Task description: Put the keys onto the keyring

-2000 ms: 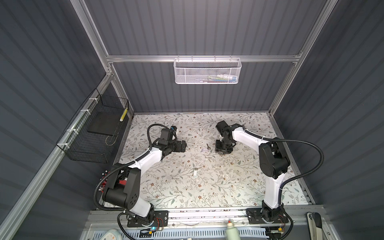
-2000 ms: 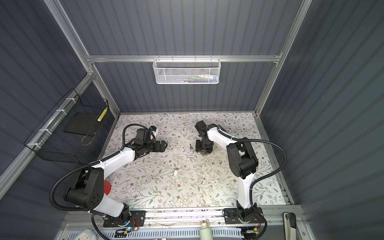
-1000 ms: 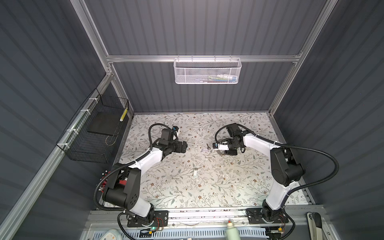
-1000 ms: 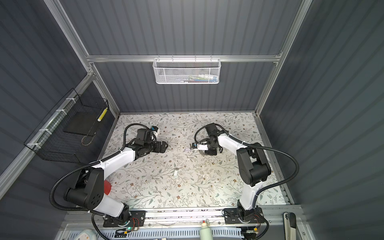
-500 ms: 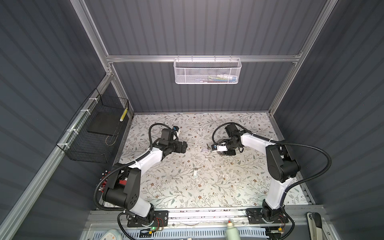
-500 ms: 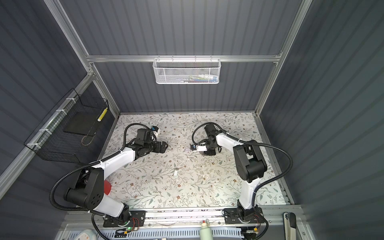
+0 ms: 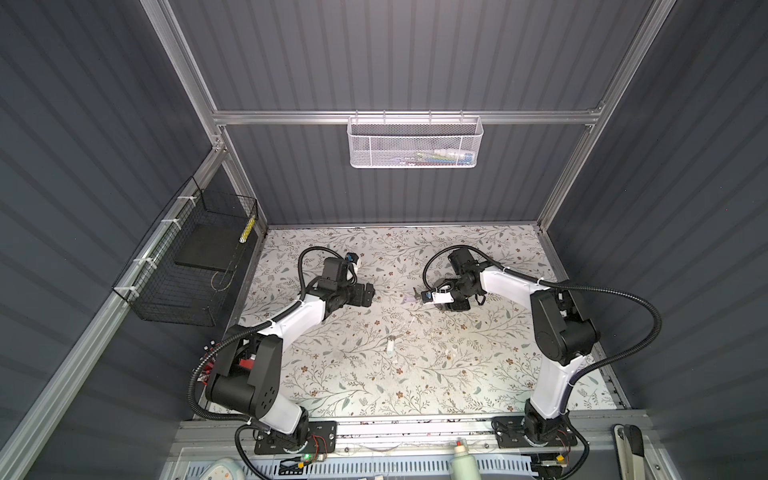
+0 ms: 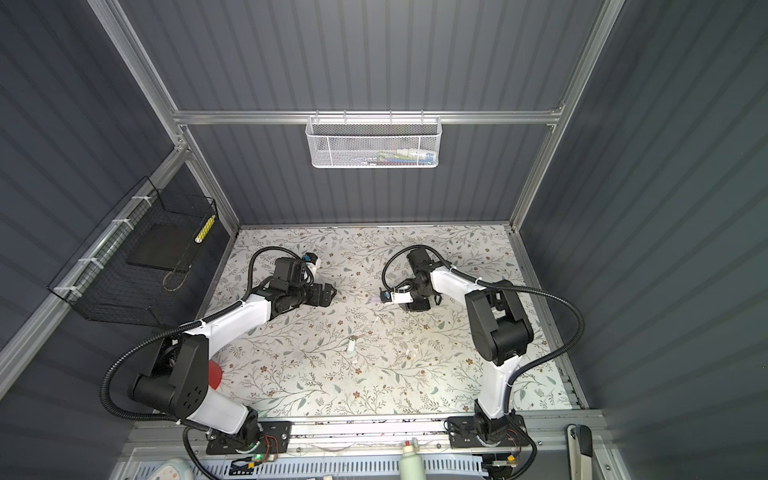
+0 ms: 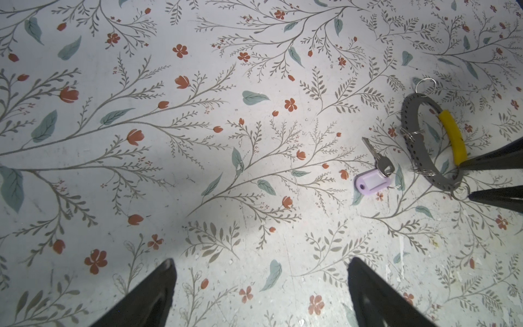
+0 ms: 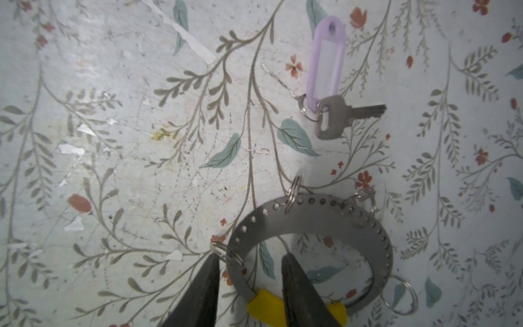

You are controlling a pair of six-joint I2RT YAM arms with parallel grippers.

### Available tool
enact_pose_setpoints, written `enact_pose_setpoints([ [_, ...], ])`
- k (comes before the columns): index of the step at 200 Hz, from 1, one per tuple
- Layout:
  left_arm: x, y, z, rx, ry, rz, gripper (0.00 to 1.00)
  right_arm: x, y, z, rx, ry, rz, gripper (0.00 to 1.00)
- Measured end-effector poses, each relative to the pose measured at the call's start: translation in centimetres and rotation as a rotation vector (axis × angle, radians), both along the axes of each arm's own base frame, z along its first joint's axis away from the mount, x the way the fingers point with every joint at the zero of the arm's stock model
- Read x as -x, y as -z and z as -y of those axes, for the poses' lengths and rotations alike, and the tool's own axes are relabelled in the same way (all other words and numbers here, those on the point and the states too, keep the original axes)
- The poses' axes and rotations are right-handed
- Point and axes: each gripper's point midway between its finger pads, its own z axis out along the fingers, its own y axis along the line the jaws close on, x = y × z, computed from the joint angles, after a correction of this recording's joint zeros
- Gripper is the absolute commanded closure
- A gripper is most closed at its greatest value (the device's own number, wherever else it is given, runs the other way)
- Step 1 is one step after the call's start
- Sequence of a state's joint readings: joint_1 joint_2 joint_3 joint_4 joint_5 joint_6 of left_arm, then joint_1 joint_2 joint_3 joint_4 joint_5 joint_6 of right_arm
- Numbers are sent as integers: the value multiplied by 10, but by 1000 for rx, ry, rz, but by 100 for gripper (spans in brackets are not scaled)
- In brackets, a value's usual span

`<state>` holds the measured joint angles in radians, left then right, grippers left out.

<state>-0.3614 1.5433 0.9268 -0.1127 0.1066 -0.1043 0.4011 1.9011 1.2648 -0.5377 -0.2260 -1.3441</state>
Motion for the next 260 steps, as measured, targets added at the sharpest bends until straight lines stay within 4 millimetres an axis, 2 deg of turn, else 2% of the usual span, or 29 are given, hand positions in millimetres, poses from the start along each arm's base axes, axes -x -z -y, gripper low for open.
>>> enact_pose_setpoints([
  [61, 0, 0, 0, 0, 0, 1, 5, 5, 9, 4, 17, -3, -13, 63],
  [117, 0, 0, 0, 0, 0, 1, 5, 7, 11, 4, 18, -3, -15, 68],
  [179, 0, 0, 0, 0, 0, 1, 5, 3, 11, 3, 11, 14, -4, 76],
  [260, 0, 0, 0, 0, 0, 1, 5, 10, 17, 4, 10, 29, -18, 90],
])
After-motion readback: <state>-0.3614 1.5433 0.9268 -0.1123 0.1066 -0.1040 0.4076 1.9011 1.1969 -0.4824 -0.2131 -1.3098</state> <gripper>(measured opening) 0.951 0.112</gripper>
